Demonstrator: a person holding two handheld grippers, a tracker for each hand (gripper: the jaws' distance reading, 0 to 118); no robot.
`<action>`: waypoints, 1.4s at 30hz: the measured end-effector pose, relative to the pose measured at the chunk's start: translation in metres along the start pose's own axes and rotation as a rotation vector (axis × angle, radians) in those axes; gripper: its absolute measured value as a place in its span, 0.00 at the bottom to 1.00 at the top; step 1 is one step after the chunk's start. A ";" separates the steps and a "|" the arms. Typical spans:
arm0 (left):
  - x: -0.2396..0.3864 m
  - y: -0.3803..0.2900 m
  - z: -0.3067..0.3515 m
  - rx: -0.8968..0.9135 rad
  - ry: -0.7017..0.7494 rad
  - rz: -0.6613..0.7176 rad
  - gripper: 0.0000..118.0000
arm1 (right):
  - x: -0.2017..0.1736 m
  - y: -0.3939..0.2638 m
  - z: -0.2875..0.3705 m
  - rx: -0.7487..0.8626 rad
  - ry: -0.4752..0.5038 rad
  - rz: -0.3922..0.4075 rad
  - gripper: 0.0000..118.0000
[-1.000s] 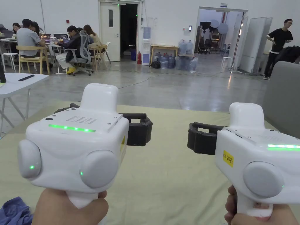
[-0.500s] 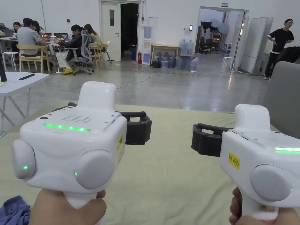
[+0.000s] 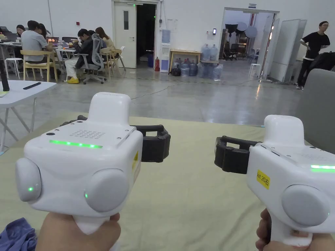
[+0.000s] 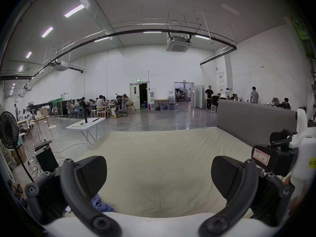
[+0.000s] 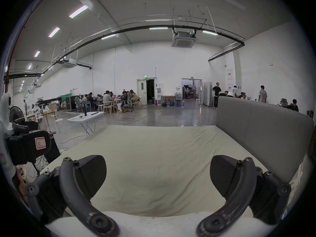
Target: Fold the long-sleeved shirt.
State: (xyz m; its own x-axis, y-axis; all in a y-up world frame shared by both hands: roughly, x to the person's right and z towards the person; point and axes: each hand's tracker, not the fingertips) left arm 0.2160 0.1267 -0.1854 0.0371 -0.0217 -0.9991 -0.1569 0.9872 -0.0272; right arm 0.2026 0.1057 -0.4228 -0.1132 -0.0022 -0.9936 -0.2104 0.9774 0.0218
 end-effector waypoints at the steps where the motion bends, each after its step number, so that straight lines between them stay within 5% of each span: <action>1: -0.001 -0.002 0.001 0.007 -0.002 -0.002 1.00 | -0.001 -0.001 0.000 0.005 -0.007 -0.003 0.78; 2: -0.002 -0.004 0.002 0.013 -0.007 0.001 0.93 | -0.001 -0.001 0.001 0.009 -0.005 -0.007 0.48; 3: -0.004 -0.008 0.003 0.052 -0.036 0.004 0.58 | -0.001 -0.003 0.002 0.020 0.006 -0.010 0.00; 4: -0.006 -0.013 0.002 0.086 -0.064 0.000 0.10 | -0.003 -0.004 -0.001 0.013 0.010 -0.001 0.00; 5: -0.005 -0.016 0.000 0.075 -0.066 -0.006 0.00 | -0.006 -0.006 -0.006 -0.033 -0.011 0.016 0.00; 10: -0.011 -0.028 -0.016 -0.017 -0.155 0.083 0.00 | -0.001 -0.027 -0.006 -0.009 0.004 0.031 0.00; 15: -0.021 -0.032 -0.019 0.000 -0.025 -0.018 0.00 | -0.007 -0.029 -0.020 -0.026 0.024 0.070 0.00; 20: -0.105 -0.039 -0.014 -0.100 0.063 0.086 0.00 | -0.074 -0.023 -0.047 -0.065 0.236 0.076 0.00; 22: -0.152 -0.046 -0.003 -0.110 0.218 0.079 0.00 | -0.123 -0.023 -0.050 -0.068 0.385 0.097 0.00; 26: -0.229 -0.068 0.012 -0.253 0.380 0.112 0.00 | -0.198 -0.028 -0.055 -0.130 0.715 0.002 0.00; 29: -0.269 -0.095 0.004 -0.309 0.381 0.192 0.00 | -0.218 -0.037 -0.061 -0.165 0.805 0.012 0.00; 32: -0.283 -0.127 -0.020 -0.374 0.369 0.193 0.00 | -0.213 -0.050 -0.073 -0.180 0.788 0.067 0.00; 33: -0.286 -0.138 -0.029 -0.391 0.349 0.204 0.07 | -0.209 -0.053 -0.076 -0.192 0.772 0.092 0.00; 34: -0.289 -0.151 -0.042 -0.422 0.320 0.223 0.34 | -0.203 -0.057 -0.079 -0.209 0.749 0.119 0.00; 35: -0.292 -0.166 -0.056 -0.440 0.304 0.234 0.75 | -0.198 -0.062 -0.082 -0.228 0.726 0.143 0.00; 36: -0.288 -0.178 -0.067 -0.499 0.321 0.245 0.94 | -0.192 -0.066 -0.085 -0.244 0.705 0.166 0.00; 42: -0.286 -0.251 -0.128 -0.655 0.280 0.301 0.99 | -0.162 -0.087 -0.097 -0.298 0.581 0.215 0.00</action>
State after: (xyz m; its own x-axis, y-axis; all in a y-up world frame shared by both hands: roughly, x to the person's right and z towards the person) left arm 0.1182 -0.1355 0.1033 -0.3366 0.1078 -0.9355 -0.6758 0.6641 0.3197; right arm 0.1450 0.0003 -0.2530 -0.6671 -0.0090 -0.7449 -0.3738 0.8690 0.3243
